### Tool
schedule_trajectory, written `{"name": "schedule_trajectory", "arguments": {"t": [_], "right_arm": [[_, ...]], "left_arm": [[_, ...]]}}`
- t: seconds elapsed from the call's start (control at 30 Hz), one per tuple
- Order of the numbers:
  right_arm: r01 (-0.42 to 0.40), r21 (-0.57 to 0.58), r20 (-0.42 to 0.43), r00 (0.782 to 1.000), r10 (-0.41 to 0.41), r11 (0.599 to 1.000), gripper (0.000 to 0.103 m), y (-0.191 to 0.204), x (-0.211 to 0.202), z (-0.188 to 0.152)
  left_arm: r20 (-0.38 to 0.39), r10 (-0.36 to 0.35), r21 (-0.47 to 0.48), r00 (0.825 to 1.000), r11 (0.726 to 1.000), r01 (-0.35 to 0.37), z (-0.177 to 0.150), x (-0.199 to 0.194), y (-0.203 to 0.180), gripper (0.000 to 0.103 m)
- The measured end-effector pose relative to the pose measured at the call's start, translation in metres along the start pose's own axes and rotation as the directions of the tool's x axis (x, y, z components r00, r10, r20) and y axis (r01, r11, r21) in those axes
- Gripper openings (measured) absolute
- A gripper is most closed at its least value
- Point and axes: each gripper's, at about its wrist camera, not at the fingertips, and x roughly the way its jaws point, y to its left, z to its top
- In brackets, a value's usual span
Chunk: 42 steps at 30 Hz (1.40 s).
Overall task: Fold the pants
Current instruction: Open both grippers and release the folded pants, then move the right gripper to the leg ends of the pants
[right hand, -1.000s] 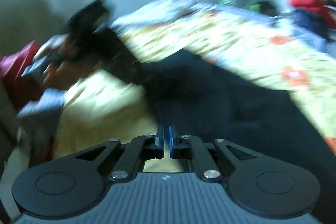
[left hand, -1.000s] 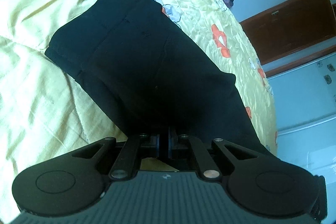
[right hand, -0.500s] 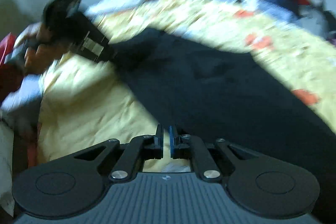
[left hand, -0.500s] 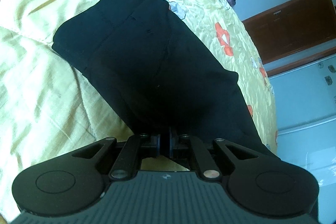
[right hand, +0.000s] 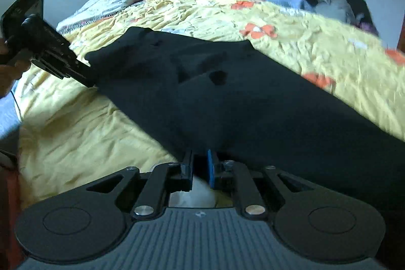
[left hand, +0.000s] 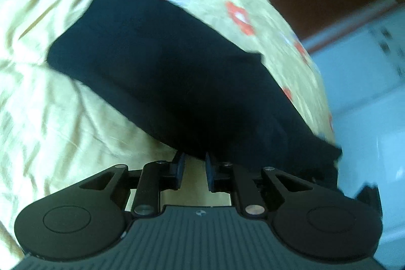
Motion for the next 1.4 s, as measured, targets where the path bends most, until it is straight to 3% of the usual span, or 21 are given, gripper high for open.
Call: {"name": "schedule_trajectory", "arguments": {"t": [0.13,0.17,0.23,0.3,0.33,0.37,0.43,0.5,0.63,0.77,0.83,0.9,0.97,1.0,1.1,1.17,1.2,1.3,1.37,1.4], "right_arm": [[-0.027,0.126,0.096,0.995,0.015,0.992,0.013,-0.014,-0.03,-0.021],[-0.007,0.17,0.138,0.99,-0.017,0.985,0.013,-0.018,-0.041,-0.026],[0.052,0.276,0.198,0.974,-0.109,0.96,0.013,-0.033,-0.064,-0.036],[0.15,0.411,0.223,0.94,-0.259,0.899,0.02,-0.057,-0.09,-0.048],[0.186,0.466,0.219,0.923,-0.316,0.865,0.034,-0.067,-0.1,-0.054],[0.225,0.526,0.205,0.903,-0.379,0.82,0.06,-0.079,-0.11,-0.06],[0.286,0.621,0.179,0.855,-0.487,0.73,0.088,-0.101,-0.127,-0.07],[0.287,0.683,0.185,0.821,-0.54,0.671,0.088,-0.119,-0.138,-0.077],[0.179,0.795,0.193,0.832,-0.52,0.58,0.092,-0.149,-0.136,-0.081],[0.124,0.814,0.208,0.849,-0.485,0.567,0.096,-0.179,-0.124,-0.08],[0.088,0.851,0.193,0.865,-0.463,0.518,0.096,-0.197,-0.121,-0.083],[-0.027,0.888,0.242,0.877,-0.415,0.46,0.096,-0.213,-0.119,-0.084],[-0.149,0.891,0.329,0.863,-0.383,0.429,0.098,-0.226,-0.123,-0.077],[-0.192,0.882,0.368,0.85,-0.376,0.43,0.098,-0.23,-0.124,-0.071],[-0.287,0.828,0.484,0.801,-0.353,0.482,0.1,-0.246,-0.126,-0.046],[-0.258,0.822,0.491,0.774,-0.401,0.507,0.1,-0.255,-0.125,-0.034],[-0.229,0.834,0.47,0.772,-0.428,0.503,0.1,-0.257,-0.124,-0.031],[-0.116,0.869,0.383,0.772,-0.508,0.48,0.1,-0.255,-0.124,-0.031],[-0.083,0.876,0.371,0.744,-0.555,0.474,0.1,-0.244,-0.13,-0.045],[-0.086,0.881,0.37,0.737,-0.566,0.465,0.1,-0.24,-0.133,-0.055]], "left_arm": [[0.001,-0.068,0.192,0.998,0.979,0.066,-0.005,-0.006,-0.036,0.026],[0.0,-0.088,0.227,0.996,0.97,0.085,-0.005,-0.003,-0.045,0.029],[0.007,-0.127,0.274,0.992,0.954,0.12,-0.004,0.007,-0.062,0.045],[0.015,-0.148,0.311,0.989,0.941,0.136,-0.003,0.024,-0.078,0.051],[0.021,-0.158,0.332,0.987,0.932,0.142,-0.002,0.033,-0.086,0.052],[0.03,-0.162,0.347,0.986,0.927,0.141,-0.002,0.044,-0.094,0.053],[0.032,-0.158,0.367,0.987,0.92,0.136,-0.003,0.066,-0.108,0.054],[0.016,-0.143,0.379,0.99,0.917,0.127,-0.004,0.088,-0.12,0.054],[-0.009,-0.088,0.387,0.996,0.918,0.085,-0.009,0.122,-0.127,0.054],[0.024,-0.08,0.412,0.996,0.909,0.063,-0.013,0.127,-0.129,0.059],[0.046,-0.07,0.439,0.997,0.897,0.043,-0.018,0.128,-0.132,0.061],[0.079,-0.056,0.499,0.995,0.866,0.009,-0.028,0.131,-0.14,0.066],[0.126,-0.035,0.584,0.991,0.81,-0.045,-0.044,0.135,-0.15,0.073],[0.149,-0.026,0.628,0.988,0.774,-0.074,-0.053,0.138,-0.155,0.081],[0.257,0.006,0.761,0.966,0.615,-0.206,-0.087,0.149,-0.166,0.093],[0.311,0.005,0.765,0.95,0.593,-0.253,-0.096,0.147,-0.166,0.094],[0.309,0.005,0.763,0.951,0.595,-0.251,-0.094,0.147,-0.165,0.095],[0.253,0.008,0.706,0.967,0.682,-0.19,-0.077,0.149,-0.154,0.103],[0.249,-0.009,0.69,0.968,0.703,-0.171,-0.073,0.147,-0.152,0.103],[0.252,-0.007,0.694,0.968,0.699,-0.176,-0.074,0.147,-0.152,0.103]]}}
